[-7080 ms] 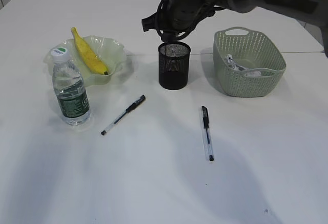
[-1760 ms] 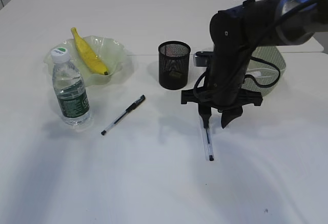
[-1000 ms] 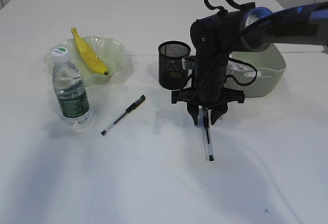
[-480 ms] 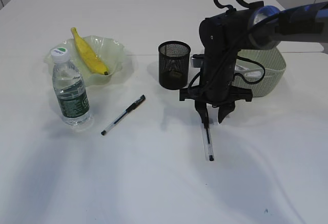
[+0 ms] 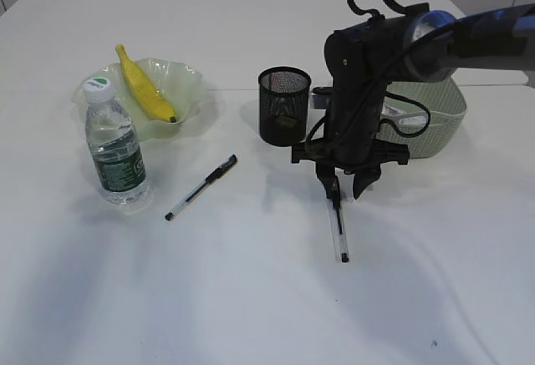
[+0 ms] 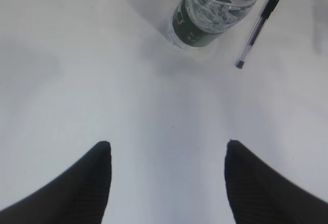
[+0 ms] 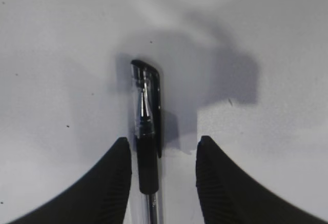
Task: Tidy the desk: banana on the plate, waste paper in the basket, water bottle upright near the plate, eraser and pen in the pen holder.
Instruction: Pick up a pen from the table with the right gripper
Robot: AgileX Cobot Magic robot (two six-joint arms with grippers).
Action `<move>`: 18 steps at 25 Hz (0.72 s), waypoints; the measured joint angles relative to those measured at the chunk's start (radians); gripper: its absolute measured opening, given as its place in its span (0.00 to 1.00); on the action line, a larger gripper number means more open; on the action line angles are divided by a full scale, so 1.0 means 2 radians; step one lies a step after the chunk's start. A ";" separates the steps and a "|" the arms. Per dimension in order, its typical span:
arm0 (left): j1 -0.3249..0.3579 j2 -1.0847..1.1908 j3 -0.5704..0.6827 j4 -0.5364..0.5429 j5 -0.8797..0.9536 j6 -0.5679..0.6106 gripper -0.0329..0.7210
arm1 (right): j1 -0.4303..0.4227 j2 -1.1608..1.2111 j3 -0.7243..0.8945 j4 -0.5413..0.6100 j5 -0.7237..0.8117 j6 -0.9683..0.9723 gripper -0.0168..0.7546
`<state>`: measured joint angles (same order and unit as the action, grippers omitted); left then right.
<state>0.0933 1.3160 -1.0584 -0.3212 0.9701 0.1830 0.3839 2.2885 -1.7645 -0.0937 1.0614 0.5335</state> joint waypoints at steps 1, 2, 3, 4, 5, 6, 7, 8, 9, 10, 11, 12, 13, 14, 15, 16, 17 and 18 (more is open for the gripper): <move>0.000 0.000 0.000 0.000 -0.001 0.000 0.69 | 0.000 0.000 0.000 0.000 0.000 -0.001 0.43; 0.000 0.000 0.000 0.000 -0.001 0.000 0.69 | 0.000 0.001 0.000 0.000 0.000 -0.005 0.43; 0.000 0.000 0.000 0.000 -0.002 0.000 0.69 | 0.000 0.003 0.000 0.000 0.000 -0.008 0.43; 0.000 0.000 0.000 0.000 -0.003 0.000 0.69 | 0.000 0.005 0.000 0.000 -0.001 -0.009 0.43; 0.000 0.000 0.000 0.000 -0.003 0.000 0.69 | 0.000 0.008 0.000 0.000 -0.001 -0.010 0.43; 0.000 0.000 0.000 0.000 -0.003 0.000 0.69 | 0.000 0.009 0.000 0.000 -0.002 -0.011 0.43; 0.000 0.000 0.000 0.000 -0.004 0.000 0.69 | 0.000 0.009 0.000 0.000 -0.003 -0.011 0.43; 0.000 0.000 0.000 0.000 -0.004 0.000 0.69 | 0.000 0.009 0.000 0.000 -0.004 -0.011 0.43; 0.000 0.000 0.000 0.000 -0.004 0.000 0.69 | 0.000 0.009 0.000 0.001 -0.006 -0.011 0.43; 0.000 0.000 0.000 0.000 -0.004 0.000 0.69 | 0.000 0.009 0.000 0.002 -0.009 -0.011 0.43; 0.000 0.000 0.000 0.000 -0.004 0.000 0.69 | 0.000 0.009 0.000 0.002 -0.012 -0.012 0.43; 0.000 0.000 0.000 0.000 -0.004 0.000 0.69 | 0.000 0.009 0.000 0.002 -0.013 -0.012 0.43; 0.000 0.000 0.000 0.000 -0.004 0.000 0.69 | 0.000 0.009 0.000 0.002 -0.013 -0.012 0.43; 0.000 0.000 0.000 0.000 -0.004 0.000 0.69 | 0.000 0.009 0.000 0.002 -0.013 -0.012 0.43; 0.000 0.000 0.000 0.000 -0.004 0.000 0.69 | 0.000 0.009 0.000 0.003 -0.014 -0.012 0.43; 0.000 0.000 0.000 0.000 -0.004 0.000 0.69 | 0.000 0.009 0.000 0.003 -0.014 -0.012 0.43; 0.000 0.000 0.000 0.000 -0.004 0.000 0.69 | 0.000 0.009 0.000 0.003 -0.014 -0.012 0.43; 0.000 0.000 0.000 0.000 -0.004 0.000 0.69 | 0.000 0.009 0.000 0.003 -0.014 -0.012 0.43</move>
<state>0.0933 1.3160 -1.0584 -0.3212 0.9617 0.1830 0.3839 2.3062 -1.7649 -0.0882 1.0339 0.5100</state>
